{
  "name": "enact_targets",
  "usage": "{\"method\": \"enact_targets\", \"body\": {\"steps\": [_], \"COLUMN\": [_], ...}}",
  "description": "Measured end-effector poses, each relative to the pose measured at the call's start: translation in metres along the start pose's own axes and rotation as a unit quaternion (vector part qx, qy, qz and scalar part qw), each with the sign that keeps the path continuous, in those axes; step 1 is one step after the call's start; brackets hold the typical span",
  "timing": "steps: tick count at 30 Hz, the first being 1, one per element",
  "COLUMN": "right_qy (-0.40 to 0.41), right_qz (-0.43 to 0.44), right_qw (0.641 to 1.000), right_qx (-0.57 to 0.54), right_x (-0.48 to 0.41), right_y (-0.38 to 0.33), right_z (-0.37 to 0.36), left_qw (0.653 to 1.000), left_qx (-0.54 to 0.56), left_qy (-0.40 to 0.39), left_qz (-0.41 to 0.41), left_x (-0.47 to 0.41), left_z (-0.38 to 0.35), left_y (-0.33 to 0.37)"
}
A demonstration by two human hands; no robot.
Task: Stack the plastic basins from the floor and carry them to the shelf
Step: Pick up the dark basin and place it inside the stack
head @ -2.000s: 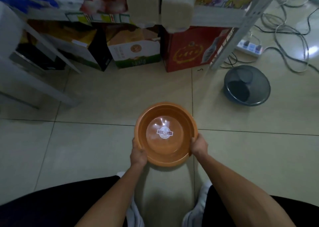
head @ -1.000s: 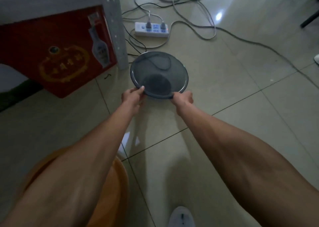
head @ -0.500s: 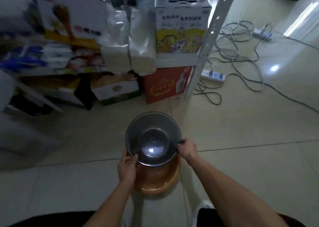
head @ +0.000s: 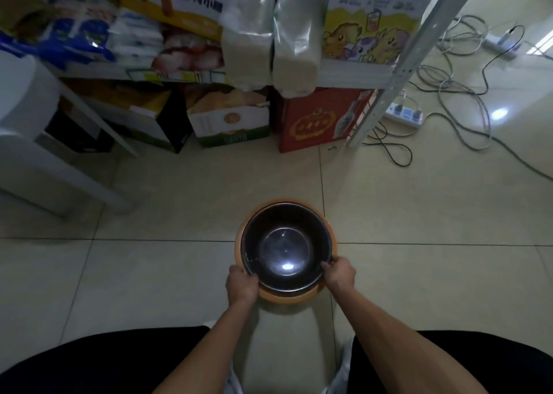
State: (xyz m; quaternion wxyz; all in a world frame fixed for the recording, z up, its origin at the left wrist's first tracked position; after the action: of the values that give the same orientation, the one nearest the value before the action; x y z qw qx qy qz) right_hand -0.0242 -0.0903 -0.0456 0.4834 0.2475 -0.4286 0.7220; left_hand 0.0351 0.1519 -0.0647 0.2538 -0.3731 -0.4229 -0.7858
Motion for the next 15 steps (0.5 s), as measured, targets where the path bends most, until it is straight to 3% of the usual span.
{"method": "enact_targets", "body": {"steps": [3, 7, 11, 15], "right_qy": [0.005, -0.042, -0.098, -0.079], "right_qz": [0.015, 0.009, 0.042, -0.025], "right_qw": [0.999, 0.993, 0.994, 0.996], "right_qx": [0.043, 0.112, 0.027, -0.018], "right_x": [0.0, -0.005, -0.021, -0.047], "right_y": [-0.003, 0.001, 0.0, 0.002], "right_z": [-0.001, -0.005, -0.012, -0.01], "left_qw": [0.997, 0.997, 0.996, 0.997], "left_qx": [-0.068, -0.048, -0.029, -0.001], "left_qy": [0.018, -0.01, -0.031, -0.025], "left_qz": [0.032, 0.054, 0.076, 0.073], "left_x": [-0.004, -0.022, -0.038, -0.058], "left_z": [-0.001, -0.002, -0.005, -0.007], "left_y": [0.01, 0.008, -0.001, -0.001]}}
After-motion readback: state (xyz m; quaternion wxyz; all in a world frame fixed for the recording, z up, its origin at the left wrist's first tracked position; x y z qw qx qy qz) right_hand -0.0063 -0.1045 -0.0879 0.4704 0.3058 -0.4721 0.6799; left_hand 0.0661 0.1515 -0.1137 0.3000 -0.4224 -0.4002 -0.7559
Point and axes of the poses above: each hand's wrist, its own x-axis away from the middle knuckle, its own z-axis out of the back of the hand, y = z × x, the point moved 4 cm from there along -x, towards the middle knuckle, and after that the axes turned 9 degrees about -y, right-handed, at the moved point
